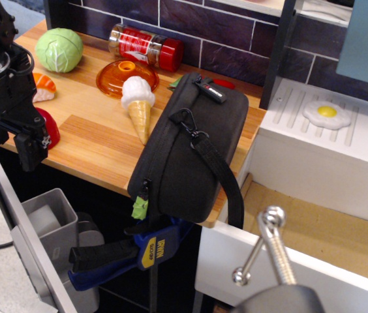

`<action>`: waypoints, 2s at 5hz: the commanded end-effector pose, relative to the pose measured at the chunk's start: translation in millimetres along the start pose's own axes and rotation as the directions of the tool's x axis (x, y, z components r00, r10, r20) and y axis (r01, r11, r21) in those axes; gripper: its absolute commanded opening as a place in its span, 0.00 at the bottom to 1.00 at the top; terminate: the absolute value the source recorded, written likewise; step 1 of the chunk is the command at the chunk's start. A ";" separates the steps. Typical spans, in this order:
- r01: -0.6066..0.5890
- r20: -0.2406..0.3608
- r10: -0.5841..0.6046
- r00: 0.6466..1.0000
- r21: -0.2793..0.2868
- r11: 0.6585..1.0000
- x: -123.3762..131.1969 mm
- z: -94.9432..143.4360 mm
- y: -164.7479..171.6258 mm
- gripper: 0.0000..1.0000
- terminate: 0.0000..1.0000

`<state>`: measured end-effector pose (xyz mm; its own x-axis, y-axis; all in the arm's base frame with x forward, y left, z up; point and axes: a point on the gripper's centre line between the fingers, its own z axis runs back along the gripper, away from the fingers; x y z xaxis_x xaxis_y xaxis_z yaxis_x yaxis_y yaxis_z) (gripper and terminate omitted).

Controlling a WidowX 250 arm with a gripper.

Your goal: Unzip zipper bag

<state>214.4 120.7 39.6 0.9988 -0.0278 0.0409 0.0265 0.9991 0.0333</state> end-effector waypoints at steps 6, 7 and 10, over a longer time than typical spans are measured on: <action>0.047 -0.062 -0.055 0.997 -0.112 0.993 -38.8 14.3 -131.7 1.00 0.00; 0.015 -0.048 -0.020 0.999 -0.104 0.994 -22.4 9.7 -143.9 1.00 0.00; -0.023 0.046 0.028 0.999 -0.107 0.994 7.1 18.8 -149.8 1.00 0.00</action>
<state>210.2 -29.6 44.2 0.9989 -0.0024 0.0468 0.0059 0.9972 -0.0740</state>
